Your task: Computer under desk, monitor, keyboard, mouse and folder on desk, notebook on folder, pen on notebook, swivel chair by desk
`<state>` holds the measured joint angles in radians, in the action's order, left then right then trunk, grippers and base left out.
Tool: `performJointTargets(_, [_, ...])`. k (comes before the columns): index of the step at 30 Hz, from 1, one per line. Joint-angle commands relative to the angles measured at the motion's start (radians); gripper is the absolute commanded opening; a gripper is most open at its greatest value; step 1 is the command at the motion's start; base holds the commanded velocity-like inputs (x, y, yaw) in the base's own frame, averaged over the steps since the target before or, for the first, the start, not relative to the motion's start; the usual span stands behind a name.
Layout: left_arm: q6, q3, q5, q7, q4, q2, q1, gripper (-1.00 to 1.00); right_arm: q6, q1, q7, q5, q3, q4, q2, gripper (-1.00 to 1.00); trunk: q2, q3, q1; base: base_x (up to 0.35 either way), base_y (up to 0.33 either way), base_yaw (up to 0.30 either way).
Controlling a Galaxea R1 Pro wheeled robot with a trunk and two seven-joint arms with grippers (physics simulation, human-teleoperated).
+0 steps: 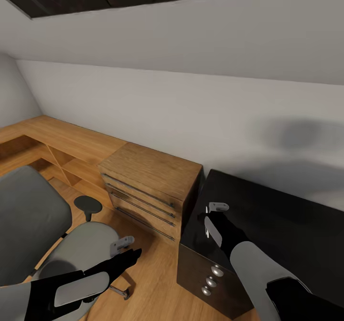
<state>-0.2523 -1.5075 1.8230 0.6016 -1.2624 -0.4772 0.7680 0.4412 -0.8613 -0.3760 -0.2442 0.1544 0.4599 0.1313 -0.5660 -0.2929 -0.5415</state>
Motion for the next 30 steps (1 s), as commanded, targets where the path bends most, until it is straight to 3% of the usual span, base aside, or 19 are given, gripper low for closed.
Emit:
performJointTargets(1, [-0.008, -0.003, 0.006, 0.003, -0.003, -0.001, 0.002, 1.0, 0.004, -0.001, -0.009, -0.01, 0.008, 0.001, -0.001, 1.0, -0.009, -0.005, -0.004, 0.0, 0.0, 0.0])
performJointTargets(10, [-0.01, -0.003, 0.007, 0.009, -0.006, -0.003, 0.002, 1.0, 0.001, -0.001, -0.009, -0.01, 0.007, -0.003, -0.001, 1.0, -0.072, -0.033, -0.039, 0.0, 0.0, 0.0])
performJointTargets(30, [-0.01, -0.003, 0.007, 0.01, -0.006, -0.004, 0.002, 1.0, 0.003, -0.001, -0.009, -0.013, 0.007, -0.007, -0.001, 1.0, -0.072, -0.033, -0.039, 0.0, 0.0, 0.0])
